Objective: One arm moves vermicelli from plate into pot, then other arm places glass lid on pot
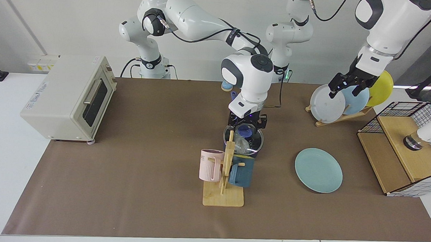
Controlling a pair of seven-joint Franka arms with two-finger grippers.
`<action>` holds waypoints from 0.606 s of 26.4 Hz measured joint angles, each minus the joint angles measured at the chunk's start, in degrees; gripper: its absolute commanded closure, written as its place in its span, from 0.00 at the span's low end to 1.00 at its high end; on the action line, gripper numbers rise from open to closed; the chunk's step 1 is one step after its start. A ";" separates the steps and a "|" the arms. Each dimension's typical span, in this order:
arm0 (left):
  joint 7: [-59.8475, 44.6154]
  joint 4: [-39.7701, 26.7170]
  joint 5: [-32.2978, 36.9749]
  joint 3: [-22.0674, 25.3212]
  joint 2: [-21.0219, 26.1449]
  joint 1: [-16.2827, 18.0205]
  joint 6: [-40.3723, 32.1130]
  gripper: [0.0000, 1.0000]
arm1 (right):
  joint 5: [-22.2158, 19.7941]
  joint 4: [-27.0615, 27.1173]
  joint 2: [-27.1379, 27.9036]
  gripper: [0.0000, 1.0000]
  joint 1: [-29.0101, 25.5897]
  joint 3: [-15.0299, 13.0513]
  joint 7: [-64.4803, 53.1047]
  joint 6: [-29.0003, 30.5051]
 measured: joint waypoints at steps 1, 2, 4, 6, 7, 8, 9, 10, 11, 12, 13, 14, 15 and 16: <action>0.00 0.00 0.00 0.00 0.00 0.00 0.00 0.00 | 0.00 0.00 0.00 0.00 0.01 0.00 0.00 0.00; 0.00 0.00 0.00 0.00 0.00 0.00 0.00 0.00 | 0.00 0.00 0.00 0.00 0.03 0.00 0.00 0.00; 0.00 0.00 0.00 0.00 0.00 0.00 0.00 0.00 | 0.00 0.01 0.00 0.00 0.06 0.01 0.00 0.00; 0.00 0.00 0.00 0.00 0.00 0.00 0.00 0.00 | 0.00 0.02 -0.02 0.00 0.10 0.01 0.00 -0.16; 0.00 0.00 0.00 0.00 0.00 0.00 0.00 0.00 | 0.00 0.04 -0.05 0.00 0.10 0.01 0.00 -0.45; 0.00 0.00 0.00 0.00 0.00 0.00 0.00 0.00 | 0.00 0.09 -0.12 0.00 0.09 -0.01 0.00 -0.91; 0.00 0.00 0.00 0.00 0.00 0.00 0.00 0.00 | 0.00 0.15 -0.31 0.00 0.08 -0.05 0.00 -1.21; 0.00 0.00 0.00 0.00 0.00 0.00 0.00 0.00 | 0.00 0.22 -0.66 0.00 0.04 -0.10 0.00 -1.29; 0.00 0.00 0.00 0.00 0.00 0.00 0.00 0.00 | 0.00 0.33 -1.19 0.00 -0.03 -0.13 0.00 -1.32; 0.00 0.00 0.00 0.00 0.00 0.00 0.00 0.00 | 0.00 0.45 -1.98 0.00 -0.16 -0.16 0.00 -1.50; 0.00 0.00 0.00 0.00 0.00 0.00 0.00 0.00 | 0.00 0.52 -2.91 0.00 -0.31 -0.19 0.00 -2.08; 0.00 0.00 0.00 0.00 0.00 0.00 0.00 0.00 | 0.00 0.54 -4.00 0.00 -0.47 -0.24 0.00 -3.07; 0.00 0.00 0.00 0.00 0.00 0.00 0.00 0.00 | 0.00 0.51 -5.10 0.00 -0.63 -0.32 0.00 -4.16; 0.00 0.00 0.00 0.00 0.00 0.00 0.00 0.00 | 0.00 0.44 -6.40 0.00 -0.84 -0.41 0.00 -5.37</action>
